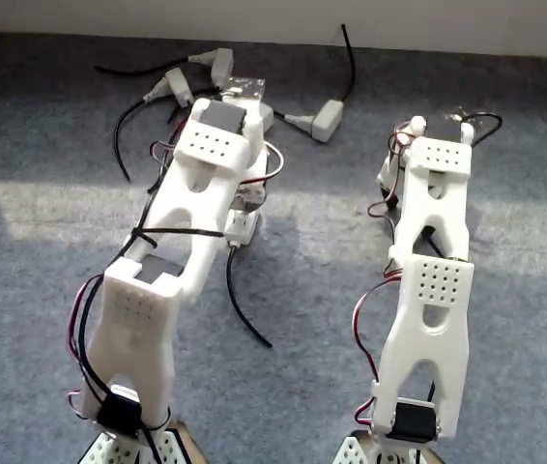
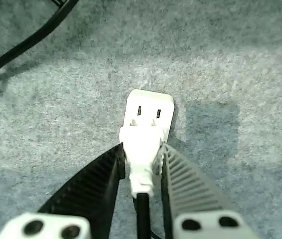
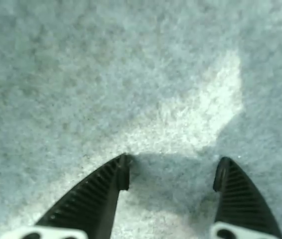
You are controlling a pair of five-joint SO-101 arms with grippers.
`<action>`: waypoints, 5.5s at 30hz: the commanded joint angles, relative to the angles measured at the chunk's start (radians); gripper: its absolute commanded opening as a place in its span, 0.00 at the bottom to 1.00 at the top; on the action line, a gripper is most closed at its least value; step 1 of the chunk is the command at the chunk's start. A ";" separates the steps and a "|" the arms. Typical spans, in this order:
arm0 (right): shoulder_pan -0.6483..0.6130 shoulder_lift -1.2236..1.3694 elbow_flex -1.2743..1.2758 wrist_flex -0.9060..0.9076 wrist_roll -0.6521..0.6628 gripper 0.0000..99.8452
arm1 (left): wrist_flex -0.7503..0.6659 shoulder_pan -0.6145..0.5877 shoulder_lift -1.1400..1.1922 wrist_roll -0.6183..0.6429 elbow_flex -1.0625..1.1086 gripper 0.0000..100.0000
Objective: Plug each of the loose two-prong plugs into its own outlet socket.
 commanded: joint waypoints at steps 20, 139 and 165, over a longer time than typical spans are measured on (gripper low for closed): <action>-0.002 -0.018 -0.010 -0.012 0.014 0.27 | 0.058 0.024 0.099 0.011 -0.208 0.01; -0.001 -0.015 -0.001 -0.042 0.014 0.27 | 0.120 -0.022 0.091 -0.206 -0.084 0.01; -0.001 -0.015 -0.001 -0.045 0.014 0.27 | -0.603 -0.120 0.245 -0.491 -0.463 0.27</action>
